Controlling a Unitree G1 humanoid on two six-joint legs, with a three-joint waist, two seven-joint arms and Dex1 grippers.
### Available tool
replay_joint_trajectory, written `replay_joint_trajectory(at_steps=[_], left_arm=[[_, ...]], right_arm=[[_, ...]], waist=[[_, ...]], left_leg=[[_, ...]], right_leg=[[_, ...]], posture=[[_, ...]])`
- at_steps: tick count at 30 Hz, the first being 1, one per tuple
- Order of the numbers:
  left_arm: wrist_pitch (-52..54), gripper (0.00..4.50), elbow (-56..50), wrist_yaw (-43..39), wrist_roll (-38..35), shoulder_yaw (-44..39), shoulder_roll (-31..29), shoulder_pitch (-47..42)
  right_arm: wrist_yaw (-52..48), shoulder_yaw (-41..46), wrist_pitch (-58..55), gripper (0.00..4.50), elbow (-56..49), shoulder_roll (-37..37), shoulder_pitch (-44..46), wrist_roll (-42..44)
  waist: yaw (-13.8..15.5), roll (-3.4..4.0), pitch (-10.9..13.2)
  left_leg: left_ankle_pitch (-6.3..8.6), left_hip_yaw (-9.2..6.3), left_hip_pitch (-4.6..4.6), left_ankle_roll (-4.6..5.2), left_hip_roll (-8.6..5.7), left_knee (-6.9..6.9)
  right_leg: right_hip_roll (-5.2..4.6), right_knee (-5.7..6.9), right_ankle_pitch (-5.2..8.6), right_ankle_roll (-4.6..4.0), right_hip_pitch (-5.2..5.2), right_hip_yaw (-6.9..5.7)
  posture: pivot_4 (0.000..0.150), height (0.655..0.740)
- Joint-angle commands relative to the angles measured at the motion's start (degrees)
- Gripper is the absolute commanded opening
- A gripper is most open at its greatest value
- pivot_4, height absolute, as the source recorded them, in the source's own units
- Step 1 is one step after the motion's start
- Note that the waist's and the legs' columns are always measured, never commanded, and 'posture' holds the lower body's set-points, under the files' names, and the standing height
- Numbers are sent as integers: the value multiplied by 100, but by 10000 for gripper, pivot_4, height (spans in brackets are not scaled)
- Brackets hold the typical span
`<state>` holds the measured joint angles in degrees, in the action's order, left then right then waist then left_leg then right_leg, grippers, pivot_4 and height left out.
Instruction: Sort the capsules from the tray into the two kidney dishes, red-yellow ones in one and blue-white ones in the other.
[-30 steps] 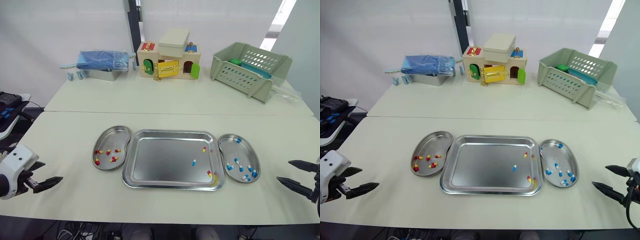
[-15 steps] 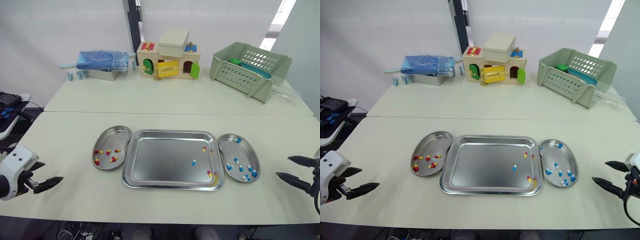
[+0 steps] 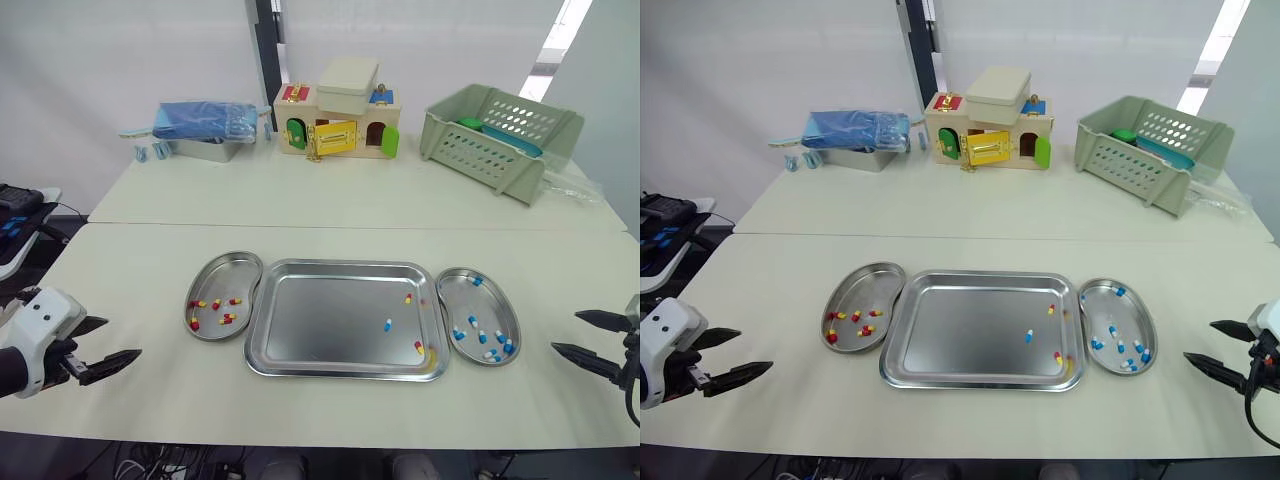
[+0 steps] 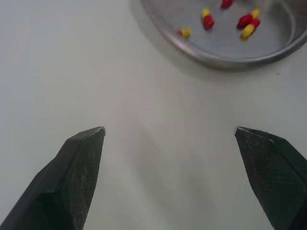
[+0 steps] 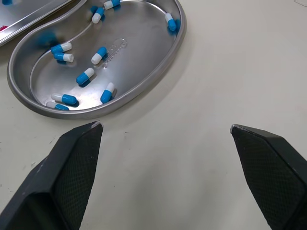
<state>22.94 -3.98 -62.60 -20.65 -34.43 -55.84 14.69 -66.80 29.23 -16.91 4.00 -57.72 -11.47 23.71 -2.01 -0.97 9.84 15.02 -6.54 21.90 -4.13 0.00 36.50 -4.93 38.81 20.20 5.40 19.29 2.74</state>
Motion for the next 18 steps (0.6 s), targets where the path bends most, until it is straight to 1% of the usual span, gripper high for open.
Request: replay_joint_trajectory(at_steps=[1, 7, 10, 12, 15, 18], left_arm=[[-234, 44563, -523, -36, -421, -319, 244, -60], [-424, 44563, -1900, -479, -1126, -315, 932, 846], [-981, 44563, -2441, -579, -1268, 64, 1595, 1258], [-1253, 44563, -2577, -574, -1293, 247, 1929, 1374], [-2150, 44563, -2642, -802, -1290, 667, 2685, 1699], [-2773, 44563, -2610, -1030, -1346, 991, 3180, 2050]], right_arm=[[-201, 29, -76, 45000, 169, -305, 137, -39], [-244, -214, -100, 45000, 465, -480, 443, -161], [-276, -408, -147, 45000, 597, -562, 631, -250], [-276, -457, -154, 45000, 653, -574, 710, -273], [-309, -466, -188, 45000, 646, -623, 724, -282], [-320, -434, -198, 45000, 646, -635, 757, -274]], waist=[[6, 0, 0], [-30, 0, 1], [-31, 3, 0], [-21, 4, -1], [9, 7, -2], [13, 4, -1]], left_leg=[[0, 1, 1, 0, 0, 0], [0, 8, 1, 0, 1, 0], [0, 11, 0, 0, 1, 0], [0, 12, -2, 0, 1, 2], [0, 9, 0, -1, -1, 4], [1, 11, 2, -1, -2, 4]], right_leg=[[-1, -1, 0, 0, 0, 0], [-2, -10, 0, 0, -2, 7], [-2, -11, 0, 0, -3, 8], [-2, -12, -1, 0, -8, 8], [-2, -15, -1, 0, -9, 5], [-4, -25, -1, 1, -12, 4]], posture=[[1500, 7400], [1500, 7400], [1500, 7400], [1500, 7400], [1500, 7400], [1500, 7400]])
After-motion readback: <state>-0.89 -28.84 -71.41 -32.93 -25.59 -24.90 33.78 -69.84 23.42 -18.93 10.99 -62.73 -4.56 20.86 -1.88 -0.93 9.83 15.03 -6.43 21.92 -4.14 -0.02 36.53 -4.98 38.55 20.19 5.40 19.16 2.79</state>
